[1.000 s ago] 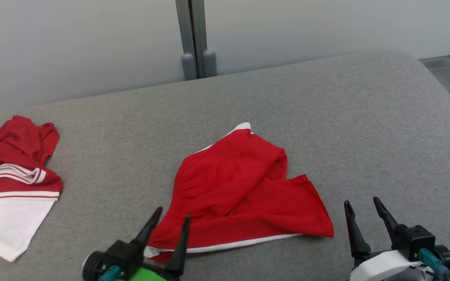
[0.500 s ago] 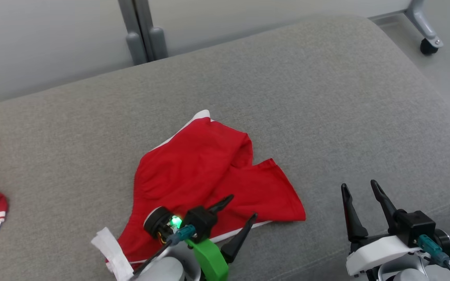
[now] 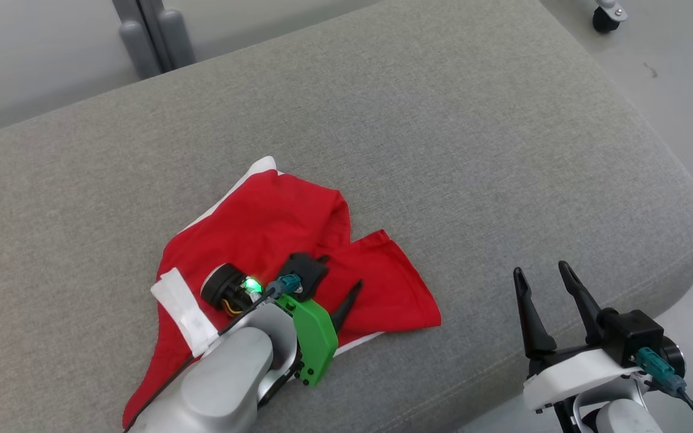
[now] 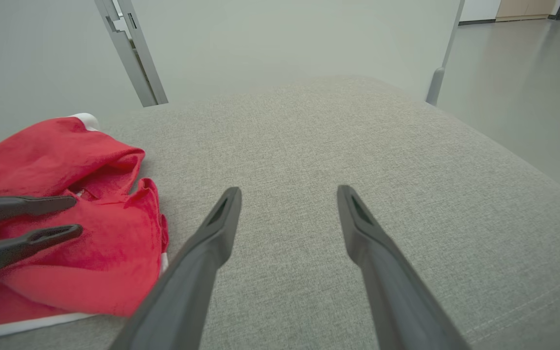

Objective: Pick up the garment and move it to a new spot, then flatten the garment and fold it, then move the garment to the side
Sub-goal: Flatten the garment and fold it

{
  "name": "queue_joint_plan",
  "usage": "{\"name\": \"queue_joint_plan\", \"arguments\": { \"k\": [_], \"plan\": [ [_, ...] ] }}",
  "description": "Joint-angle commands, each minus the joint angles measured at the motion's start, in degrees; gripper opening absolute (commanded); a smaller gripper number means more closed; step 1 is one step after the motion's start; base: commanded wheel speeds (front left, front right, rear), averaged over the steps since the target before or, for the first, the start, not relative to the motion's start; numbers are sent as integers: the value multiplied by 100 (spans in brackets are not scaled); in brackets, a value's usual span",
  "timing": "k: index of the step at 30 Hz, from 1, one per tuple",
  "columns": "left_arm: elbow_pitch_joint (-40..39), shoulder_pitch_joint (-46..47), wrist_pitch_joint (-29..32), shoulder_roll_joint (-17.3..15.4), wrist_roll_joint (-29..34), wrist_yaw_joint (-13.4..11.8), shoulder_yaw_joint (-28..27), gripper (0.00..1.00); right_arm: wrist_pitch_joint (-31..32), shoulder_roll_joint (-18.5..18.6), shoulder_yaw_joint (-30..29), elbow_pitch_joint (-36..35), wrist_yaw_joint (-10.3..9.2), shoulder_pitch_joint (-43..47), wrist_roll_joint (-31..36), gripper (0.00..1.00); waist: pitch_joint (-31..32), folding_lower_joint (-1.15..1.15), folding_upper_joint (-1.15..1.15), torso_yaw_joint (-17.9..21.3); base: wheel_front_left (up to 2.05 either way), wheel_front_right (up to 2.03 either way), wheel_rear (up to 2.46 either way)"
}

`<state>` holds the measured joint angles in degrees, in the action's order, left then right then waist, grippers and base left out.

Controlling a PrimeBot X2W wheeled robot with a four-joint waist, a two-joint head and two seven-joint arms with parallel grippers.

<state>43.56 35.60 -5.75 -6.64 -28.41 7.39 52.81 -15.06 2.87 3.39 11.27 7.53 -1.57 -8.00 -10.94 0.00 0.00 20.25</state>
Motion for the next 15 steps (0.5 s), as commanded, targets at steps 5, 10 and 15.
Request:
{"name": "queue_joint_plan", "arguments": {
  "k": [5, 10, 15],
  "plan": [
    [512, 259, 341, -16, 77, 2, 241, 0, -18, 3, 58, -1, -8, -63, -98, 100, -65, 0, 0, 133, 0, 0, 0],
    [624, 287, 165, 9, -109, 12, 316, 0, -18, 3, 12, 6, -8, 17, -115, 100, -52, 0, 0, 160, 0, 0, 0],
    [481, 359, -252, 24, -355, 13, 112, 0, -18, 3, -43, -2, -8, 105, -108, 100, -16, 0, 0, 119, 0, 0, 0]
  ]
}}
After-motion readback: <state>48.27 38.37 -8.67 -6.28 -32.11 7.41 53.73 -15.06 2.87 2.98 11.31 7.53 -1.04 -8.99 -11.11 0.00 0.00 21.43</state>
